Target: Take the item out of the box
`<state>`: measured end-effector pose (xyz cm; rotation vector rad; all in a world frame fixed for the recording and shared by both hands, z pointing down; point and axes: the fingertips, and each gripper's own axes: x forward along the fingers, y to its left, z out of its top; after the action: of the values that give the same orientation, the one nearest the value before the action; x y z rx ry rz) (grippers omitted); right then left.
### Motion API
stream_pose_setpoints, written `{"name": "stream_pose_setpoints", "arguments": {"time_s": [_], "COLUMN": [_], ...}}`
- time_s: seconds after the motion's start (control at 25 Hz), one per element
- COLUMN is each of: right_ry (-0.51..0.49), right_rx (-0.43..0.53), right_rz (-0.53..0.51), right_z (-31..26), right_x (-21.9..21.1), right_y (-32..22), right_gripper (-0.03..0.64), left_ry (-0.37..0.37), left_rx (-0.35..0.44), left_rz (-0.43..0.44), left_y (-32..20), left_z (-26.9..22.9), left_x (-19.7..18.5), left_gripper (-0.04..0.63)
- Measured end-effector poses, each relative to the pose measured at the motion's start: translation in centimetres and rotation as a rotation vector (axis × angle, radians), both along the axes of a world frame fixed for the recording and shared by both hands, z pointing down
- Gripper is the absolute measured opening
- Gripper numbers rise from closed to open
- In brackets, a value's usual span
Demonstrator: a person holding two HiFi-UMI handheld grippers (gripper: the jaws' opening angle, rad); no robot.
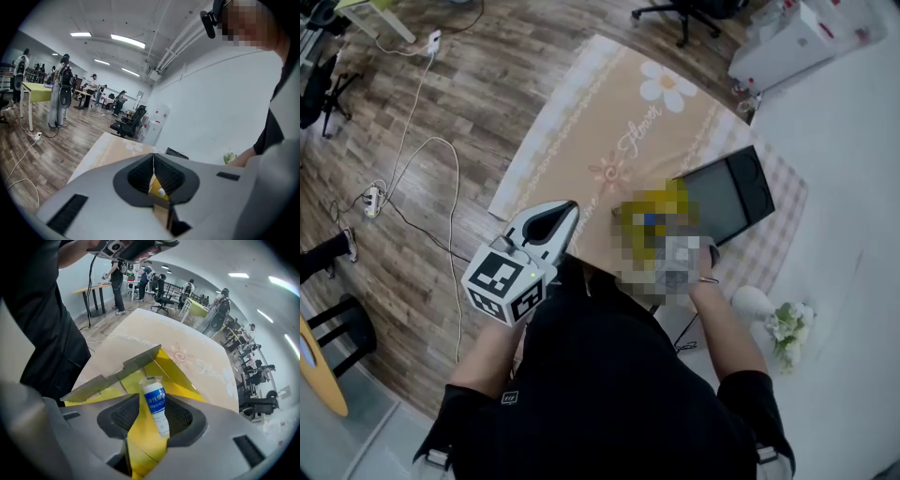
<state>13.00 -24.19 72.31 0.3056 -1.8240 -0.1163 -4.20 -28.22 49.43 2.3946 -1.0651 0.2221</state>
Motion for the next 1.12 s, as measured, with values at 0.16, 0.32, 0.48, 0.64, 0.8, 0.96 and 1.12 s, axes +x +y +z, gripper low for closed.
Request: {"name": "stream_pose_setpoints", "arguments": {"time_s": [0.16, 0.32, 0.48, 0.64, 0.8, 0.96, 1.12], "right_ry": [0.05, 0.068, 0.116, 0.131, 0.102, 0.007, -0.089], "right_rx": [0.015, 0.016, 0.021, 0.013, -0.01, -0.029, -0.027], "right_rz": [-0.049, -0.052, -0.086, -0.092, -0.07, 0.006, 0.068], "right_z": [0.2, 0.5, 1.0, 1.1, 0.6, -2.0, -5.0], "right_x": [0.0, 0.0, 0.1, 0.1, 0.1, -0.2, -0.3], "right_y": [0.0, -0.5, -1.1, -1.0, -0.5, -0.4, -0.8], "right_gripper": [0.152, 0.15, 0.15, 0.149, 0.143, 0.138, 0.138], "left_ry": [0.007, 0.012, 0.01, 0.003, -0.005, -0.006, -0.009], "left_rx": [0.005, 0.017, 0.027, 0.057, 0.091, 0.121, 0.15], "left_rz": [-0.024, -0.034, -0.049, -0.069, -0.08, -0.079, -0.06], "left_y": [0.6, 1.2, 1.4, 1.2, 0.7, 0.1, -0.5], "left_z": [-0.4, -1.2, -1.8, -2.9, -4.1, -5.4, -6.6], "left_x": [-0.7, -1.0, -1.7, -2.5, -3.2, -3.2, -2.4], "left_gripper": [0.015, 0.015, 0.015, 0.015, 0.015, 0.015, 0.015]}}
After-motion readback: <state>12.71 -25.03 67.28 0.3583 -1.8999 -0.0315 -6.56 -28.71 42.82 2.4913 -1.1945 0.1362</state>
